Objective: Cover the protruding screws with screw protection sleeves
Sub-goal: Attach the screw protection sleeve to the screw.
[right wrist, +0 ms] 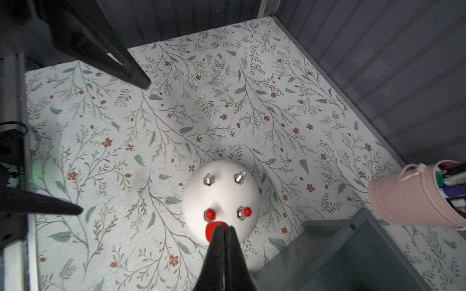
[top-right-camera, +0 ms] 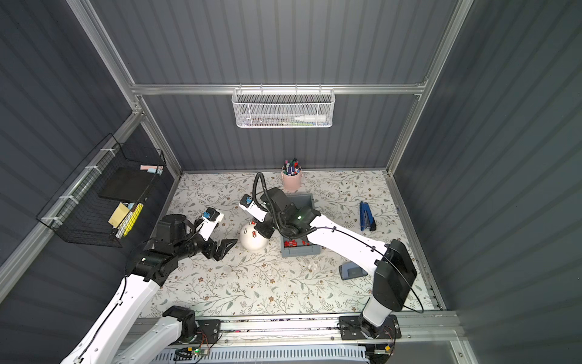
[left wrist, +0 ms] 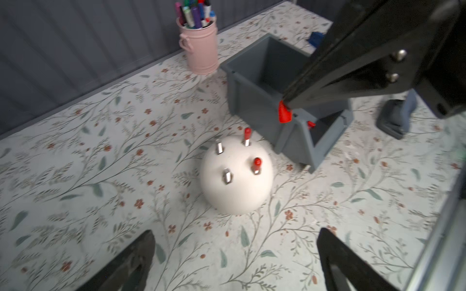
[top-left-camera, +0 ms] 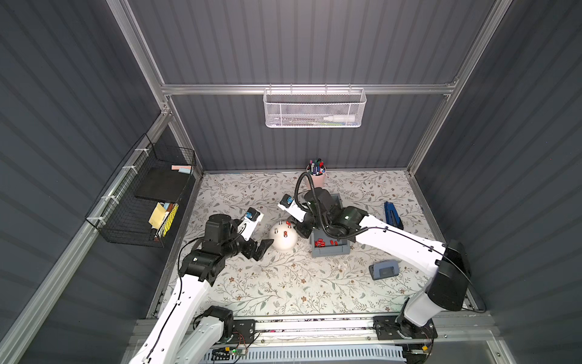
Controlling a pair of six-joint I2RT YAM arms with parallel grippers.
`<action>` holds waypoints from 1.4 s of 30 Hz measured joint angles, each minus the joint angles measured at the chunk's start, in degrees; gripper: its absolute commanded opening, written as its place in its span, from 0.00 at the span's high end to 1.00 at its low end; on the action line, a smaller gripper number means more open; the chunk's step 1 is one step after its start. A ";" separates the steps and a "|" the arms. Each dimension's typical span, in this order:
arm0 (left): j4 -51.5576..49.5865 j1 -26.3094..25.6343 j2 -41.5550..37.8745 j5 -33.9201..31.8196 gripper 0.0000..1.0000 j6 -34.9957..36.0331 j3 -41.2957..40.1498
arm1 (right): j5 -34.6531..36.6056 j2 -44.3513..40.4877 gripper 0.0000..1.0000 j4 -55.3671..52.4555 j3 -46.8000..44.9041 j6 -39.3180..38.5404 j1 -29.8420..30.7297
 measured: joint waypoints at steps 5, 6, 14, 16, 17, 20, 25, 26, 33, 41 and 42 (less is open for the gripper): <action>-0.39 0.00 -0.04 -12.22 0.01 -1.14 0.00 | 2.12 5.57 0.99 1.57 0.70 -0.94 -0.98; -0.57 0.00 -0.02 -14.23 0.01 -1.40 0.00 | 2.23 6.36 0.99 1.75 0.87 -1.09 -1.27; -1.31 0.13 0.02 -22.03 0.01 -1.86 0.00 | 2.21 8.46 0.99 2.78 4.17 -2.08 -2.01; -1.29 0.13 0.02 -22.62 0.01 -1.86 0.00 | 2.16 9.11 0.98 3.34 5.55 -2.49 -2.01; -1.31 0.13 0.02 -22.86 0.01 -1.86 0.00 | 2.16 9.57 0.98 3.45 6.25 -2.80 -2.01; -1.31 0.13 0.02 -23.30 0.01 -1.86 0.00 | 1.95 11.13 0.98 3.72 7.74 -3.41 -2.01; -1.31 0.13 0.02 -23.52 0.01 -1.86 0.00 | 1.03 13.18 0.98 3.41 8.39 -4.57 -2.01; -1.31 0.13 0.02 -23.52 0.01 -1.86 0.00 | 0.85 13.51 0.98 3.34 8.52 -4.72 -2.01; -1.31 0.13 0.02 -23.54 0.00 -1.86 0.00 | 0.00 14.21 0.98 3.08 8.55 -4.90 -2.01; -1.31 0.13 0.02 -23.52 0.01 -1.86 0.00 | -1.60 14.21 0.97 2.95 8.55 -5.09 -2.01; -1.31 0.13 0.02 -23.52 0.01 -1.86 0.00 | -1.75 14.21 0.97 2.95 8.55 -5.16 -2.01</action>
